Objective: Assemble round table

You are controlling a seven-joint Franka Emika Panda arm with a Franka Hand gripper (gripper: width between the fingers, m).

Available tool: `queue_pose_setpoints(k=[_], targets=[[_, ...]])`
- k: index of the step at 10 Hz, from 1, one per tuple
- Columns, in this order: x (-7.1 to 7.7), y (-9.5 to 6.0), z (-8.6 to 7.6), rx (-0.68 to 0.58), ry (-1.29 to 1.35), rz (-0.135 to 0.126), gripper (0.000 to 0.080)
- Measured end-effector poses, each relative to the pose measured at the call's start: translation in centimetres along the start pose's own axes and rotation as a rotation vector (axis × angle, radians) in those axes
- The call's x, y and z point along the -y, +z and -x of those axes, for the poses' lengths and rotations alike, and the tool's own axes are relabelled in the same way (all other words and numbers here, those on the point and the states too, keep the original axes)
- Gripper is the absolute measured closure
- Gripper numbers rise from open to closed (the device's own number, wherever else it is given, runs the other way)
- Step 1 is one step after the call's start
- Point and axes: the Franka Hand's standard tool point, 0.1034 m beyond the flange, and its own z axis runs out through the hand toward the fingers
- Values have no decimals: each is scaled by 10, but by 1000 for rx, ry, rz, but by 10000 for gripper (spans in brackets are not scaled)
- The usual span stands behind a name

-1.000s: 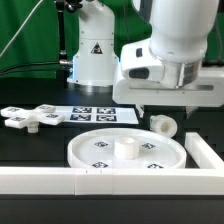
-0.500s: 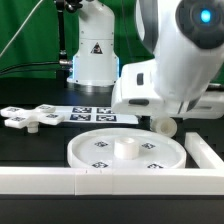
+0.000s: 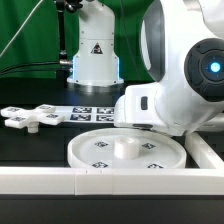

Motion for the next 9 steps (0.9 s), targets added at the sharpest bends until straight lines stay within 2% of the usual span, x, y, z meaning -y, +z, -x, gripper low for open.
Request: queue_pose_setpoints(k=[1,3,6,8,9], targets=[[1,0,0,0,-1,2,150],[1,1,-1,-2,-1,2,394],[1,-1,0,-3,-2,1,393],[-2,-15,13,-1,-23,1,393],[-8,-30,27,12,-64,-1,393]])
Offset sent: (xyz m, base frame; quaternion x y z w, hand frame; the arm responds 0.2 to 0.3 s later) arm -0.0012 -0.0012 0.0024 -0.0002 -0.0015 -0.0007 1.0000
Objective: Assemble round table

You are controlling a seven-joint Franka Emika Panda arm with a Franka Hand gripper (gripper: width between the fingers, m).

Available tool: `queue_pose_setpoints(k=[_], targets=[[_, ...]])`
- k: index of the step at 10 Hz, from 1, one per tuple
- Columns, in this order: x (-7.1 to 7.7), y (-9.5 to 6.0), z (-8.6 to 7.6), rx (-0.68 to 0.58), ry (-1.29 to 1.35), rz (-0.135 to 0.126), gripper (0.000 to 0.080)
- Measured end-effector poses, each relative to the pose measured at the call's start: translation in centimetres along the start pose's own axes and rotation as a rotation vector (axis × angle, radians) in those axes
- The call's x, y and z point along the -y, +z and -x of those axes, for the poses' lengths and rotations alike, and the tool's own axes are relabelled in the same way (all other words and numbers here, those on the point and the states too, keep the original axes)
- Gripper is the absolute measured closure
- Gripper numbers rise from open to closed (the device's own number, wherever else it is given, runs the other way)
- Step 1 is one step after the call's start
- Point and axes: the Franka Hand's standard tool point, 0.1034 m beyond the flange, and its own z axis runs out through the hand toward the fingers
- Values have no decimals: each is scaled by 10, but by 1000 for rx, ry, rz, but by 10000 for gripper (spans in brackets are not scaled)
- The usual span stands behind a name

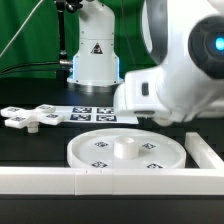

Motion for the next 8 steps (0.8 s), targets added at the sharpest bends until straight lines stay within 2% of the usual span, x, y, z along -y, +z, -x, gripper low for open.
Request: queue_pose_setpoints(k=[2,3,4,5,7,8], targets=[[-13,-29,23,9,-41,-9,392],[-19,-40,28,1,-39,-12,392],[-15,-35,20,-19,-43,-10,390],[-14,-34,20,-16,-44,-9,390],[-13,-37,14,-52,-44,-12,390],[-11,-48,2,-167,-47,-18,390]])
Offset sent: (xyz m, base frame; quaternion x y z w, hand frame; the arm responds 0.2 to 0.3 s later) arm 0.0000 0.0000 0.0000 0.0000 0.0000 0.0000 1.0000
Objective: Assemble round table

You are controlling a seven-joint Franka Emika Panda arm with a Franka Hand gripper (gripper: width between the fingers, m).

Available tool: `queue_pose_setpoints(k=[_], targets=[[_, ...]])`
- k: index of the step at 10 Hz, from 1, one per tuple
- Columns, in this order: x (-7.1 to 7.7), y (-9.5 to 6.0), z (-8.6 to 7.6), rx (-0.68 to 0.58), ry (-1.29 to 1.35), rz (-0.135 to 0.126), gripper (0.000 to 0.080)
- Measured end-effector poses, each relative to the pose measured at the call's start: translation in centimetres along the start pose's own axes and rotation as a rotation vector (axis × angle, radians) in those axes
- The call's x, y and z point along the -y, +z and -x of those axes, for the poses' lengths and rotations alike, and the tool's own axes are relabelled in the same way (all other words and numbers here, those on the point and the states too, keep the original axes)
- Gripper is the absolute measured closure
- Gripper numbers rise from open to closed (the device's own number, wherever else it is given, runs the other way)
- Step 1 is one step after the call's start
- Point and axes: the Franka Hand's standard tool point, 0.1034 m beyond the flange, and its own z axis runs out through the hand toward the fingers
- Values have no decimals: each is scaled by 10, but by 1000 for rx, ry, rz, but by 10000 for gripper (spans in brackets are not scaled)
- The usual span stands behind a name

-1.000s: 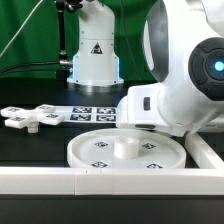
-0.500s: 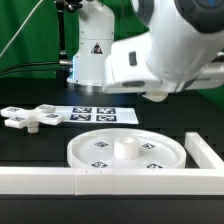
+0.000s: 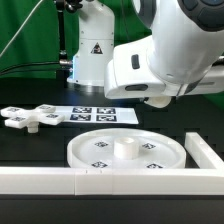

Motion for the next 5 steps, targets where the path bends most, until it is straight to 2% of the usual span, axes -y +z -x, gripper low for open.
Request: queue_pose_setpoints(k=[2,3,4,5], targets=[[-7,-21,10,-142,-27,1,390],[-8,-29,14,-168,-30,7,390],[-5,-38,8,-255,-34,8,390],[-6,-39,5,-341,-32,10,390]])
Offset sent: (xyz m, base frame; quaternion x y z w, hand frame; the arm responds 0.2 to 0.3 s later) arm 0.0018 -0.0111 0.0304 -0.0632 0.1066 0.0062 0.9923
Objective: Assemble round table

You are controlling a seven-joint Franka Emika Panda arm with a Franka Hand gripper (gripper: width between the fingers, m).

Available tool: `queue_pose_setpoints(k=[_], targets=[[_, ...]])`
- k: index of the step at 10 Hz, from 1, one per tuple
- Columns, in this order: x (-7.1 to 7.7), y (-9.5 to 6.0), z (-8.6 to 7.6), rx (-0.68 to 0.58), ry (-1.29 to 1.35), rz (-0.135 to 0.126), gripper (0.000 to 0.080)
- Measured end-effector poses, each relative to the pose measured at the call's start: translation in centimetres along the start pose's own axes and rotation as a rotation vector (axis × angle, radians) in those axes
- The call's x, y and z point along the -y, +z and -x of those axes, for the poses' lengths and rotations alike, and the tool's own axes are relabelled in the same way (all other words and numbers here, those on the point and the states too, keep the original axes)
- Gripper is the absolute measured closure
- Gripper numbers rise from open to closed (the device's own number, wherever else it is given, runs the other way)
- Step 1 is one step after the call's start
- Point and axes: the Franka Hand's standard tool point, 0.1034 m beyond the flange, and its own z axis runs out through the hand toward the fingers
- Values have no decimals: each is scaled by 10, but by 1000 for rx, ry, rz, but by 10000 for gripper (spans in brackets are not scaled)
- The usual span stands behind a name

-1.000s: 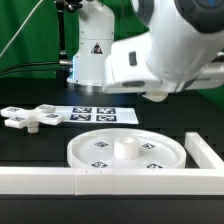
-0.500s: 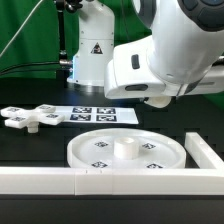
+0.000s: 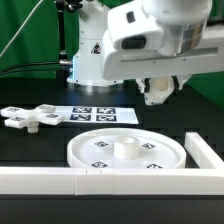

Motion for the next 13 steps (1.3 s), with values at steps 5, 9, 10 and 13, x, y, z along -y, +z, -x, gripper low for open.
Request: queue_pose_setpoints(k=[5,9,10,13], targets=[[-12,-16,-16,-327,-67,27,390],[-28,-30,-24,-616,-95,54,390],[-30,-30,-26,-658,-94,61,390],[-46,-24,-21,-845,-146,127,390]])
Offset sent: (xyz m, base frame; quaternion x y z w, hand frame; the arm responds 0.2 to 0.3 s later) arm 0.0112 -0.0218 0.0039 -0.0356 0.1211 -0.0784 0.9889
